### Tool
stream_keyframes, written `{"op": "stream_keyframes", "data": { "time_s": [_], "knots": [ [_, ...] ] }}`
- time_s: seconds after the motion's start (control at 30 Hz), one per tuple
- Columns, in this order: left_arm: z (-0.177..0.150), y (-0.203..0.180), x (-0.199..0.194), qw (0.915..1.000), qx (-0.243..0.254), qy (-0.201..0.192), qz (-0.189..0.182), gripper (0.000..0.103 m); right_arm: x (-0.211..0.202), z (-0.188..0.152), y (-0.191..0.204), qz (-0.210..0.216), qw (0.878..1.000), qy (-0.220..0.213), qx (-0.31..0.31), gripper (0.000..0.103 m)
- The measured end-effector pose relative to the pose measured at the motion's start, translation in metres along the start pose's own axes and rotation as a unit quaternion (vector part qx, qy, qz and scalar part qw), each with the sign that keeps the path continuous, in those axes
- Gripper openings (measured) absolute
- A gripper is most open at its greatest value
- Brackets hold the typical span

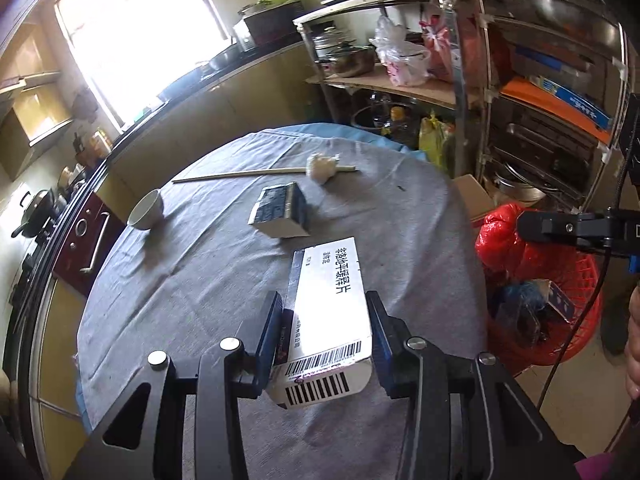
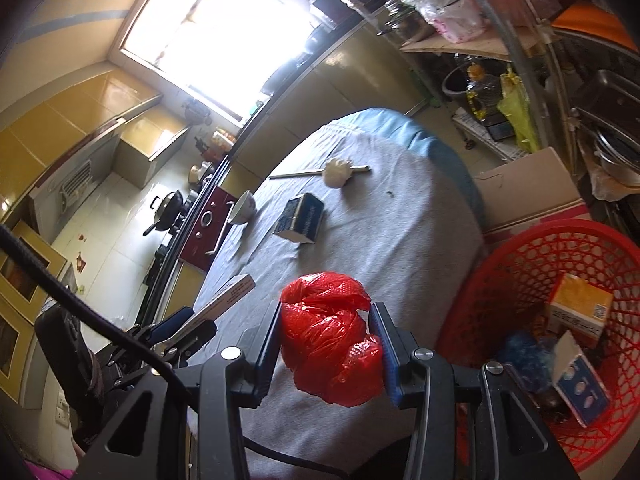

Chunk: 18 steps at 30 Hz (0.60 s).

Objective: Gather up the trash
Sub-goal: 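Carry the white box and red bag to the red basket and release both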

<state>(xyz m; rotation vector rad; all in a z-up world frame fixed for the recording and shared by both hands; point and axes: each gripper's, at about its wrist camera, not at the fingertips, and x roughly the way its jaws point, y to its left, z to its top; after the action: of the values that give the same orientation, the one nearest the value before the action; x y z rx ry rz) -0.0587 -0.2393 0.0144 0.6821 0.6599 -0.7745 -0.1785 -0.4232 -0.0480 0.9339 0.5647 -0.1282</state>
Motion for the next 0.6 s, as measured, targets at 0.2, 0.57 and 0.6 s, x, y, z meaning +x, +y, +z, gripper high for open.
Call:
{"op": "stream_keyframes", "data": {
  "time_s": [0.2, 0.57, 0.6],
  "knots": [
    [0.014, -0.025, -0.002, 0.9992, 0.022, -0.008, -0.033, 0.043, -0.02, 0.002, -0.022, -0.023, 1.0, -0.015, 0.016, 0.046],
    [0.041, -0.104, 0.006, 0.9824, 0.059, -0.013, -0.177, 0.043, -0.079, -0.002, -0.103, -0.098, 0.989, -0.057, 0.098, 0.046],
    [0.041, -0.113, 0.009, 0.9798, 0.063, -0.011, -0.189, 0.043, -0.083, -0.003, -0.108, -0.101, 0.988, -0.059, 0.105, 0.046]
  ]
}}
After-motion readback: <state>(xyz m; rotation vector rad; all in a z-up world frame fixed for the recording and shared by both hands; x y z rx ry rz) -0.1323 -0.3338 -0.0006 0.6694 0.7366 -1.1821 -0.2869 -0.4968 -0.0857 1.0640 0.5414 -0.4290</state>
